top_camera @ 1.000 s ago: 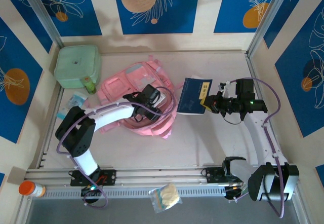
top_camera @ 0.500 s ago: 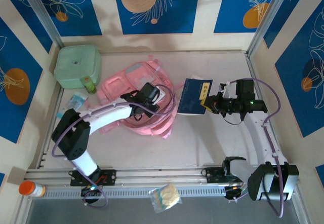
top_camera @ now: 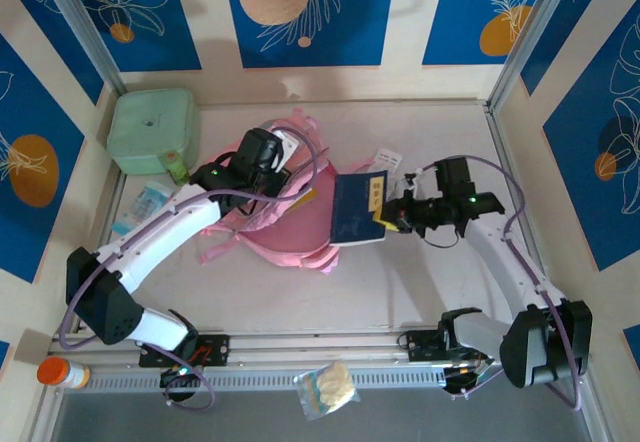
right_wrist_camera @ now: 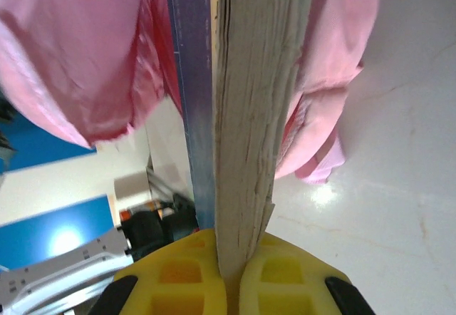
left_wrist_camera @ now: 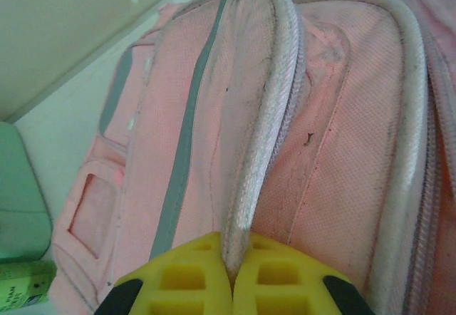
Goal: Pack the student bag
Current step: Place the book in the student bag.
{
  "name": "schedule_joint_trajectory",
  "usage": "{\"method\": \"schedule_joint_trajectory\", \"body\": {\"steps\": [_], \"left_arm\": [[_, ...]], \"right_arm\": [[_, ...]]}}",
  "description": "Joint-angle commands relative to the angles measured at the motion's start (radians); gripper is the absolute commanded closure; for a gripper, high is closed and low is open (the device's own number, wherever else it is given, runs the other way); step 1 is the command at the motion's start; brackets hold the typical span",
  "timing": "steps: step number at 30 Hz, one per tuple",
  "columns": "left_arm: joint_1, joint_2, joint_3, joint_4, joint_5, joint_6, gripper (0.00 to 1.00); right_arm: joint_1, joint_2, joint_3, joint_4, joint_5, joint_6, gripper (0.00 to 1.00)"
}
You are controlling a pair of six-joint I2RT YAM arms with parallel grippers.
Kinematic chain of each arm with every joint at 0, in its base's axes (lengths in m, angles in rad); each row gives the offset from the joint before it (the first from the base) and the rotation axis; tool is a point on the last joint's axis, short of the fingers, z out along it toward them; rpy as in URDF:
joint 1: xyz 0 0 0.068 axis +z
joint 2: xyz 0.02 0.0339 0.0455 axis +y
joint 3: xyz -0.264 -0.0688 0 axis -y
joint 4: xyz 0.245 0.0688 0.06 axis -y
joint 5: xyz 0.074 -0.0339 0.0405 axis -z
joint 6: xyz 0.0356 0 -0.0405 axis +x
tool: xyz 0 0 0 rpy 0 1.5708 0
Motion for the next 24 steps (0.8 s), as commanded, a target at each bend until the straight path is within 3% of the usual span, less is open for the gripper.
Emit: {"method": "schedule_joint_trajectory", "body": {"steps": [1, 6, 10, 17, 21, 24], "left_arm": [[0.012, -0.061, 0.066, 0.012, 0.022, 0.019, 1.0], [0.017, -0.08, 0.074, 0.016, 0.051, 0.009, 1.0], [0.021, -0.091, 0.07, 0.023, 0.091, -0.033, 1.0], [0.028, -0.09, 0.071, 0.018, 0.08, -0.13, 1.0], [0.03, -0.09, 0.054, 0.036, 0.078, -0.17, 1.0], [0.031, -0.079, 0.059, 0.018, 0.089, -0.182, 1.0]], "right_arm": [[0.094, 0.057, -0.031, 0.172, -0.018, 0.109, 1.0], [0.24, 0.244, 0.071, 0.342, 0.048, 0.134, 1.0], [0.293, 0.456, 0.231, 0.411, 0.0, 0.141, 1.0], [0.324, 0.772, 0.482, 0.426, 0.063, 0.117, 1.0], [0.313, 0.843, 0.557, 0.339, 0.149, 0.066, 0.78], [0.286, 0.792, 0.503, 0.291, 0.184, 0.059, 0.66]]}}
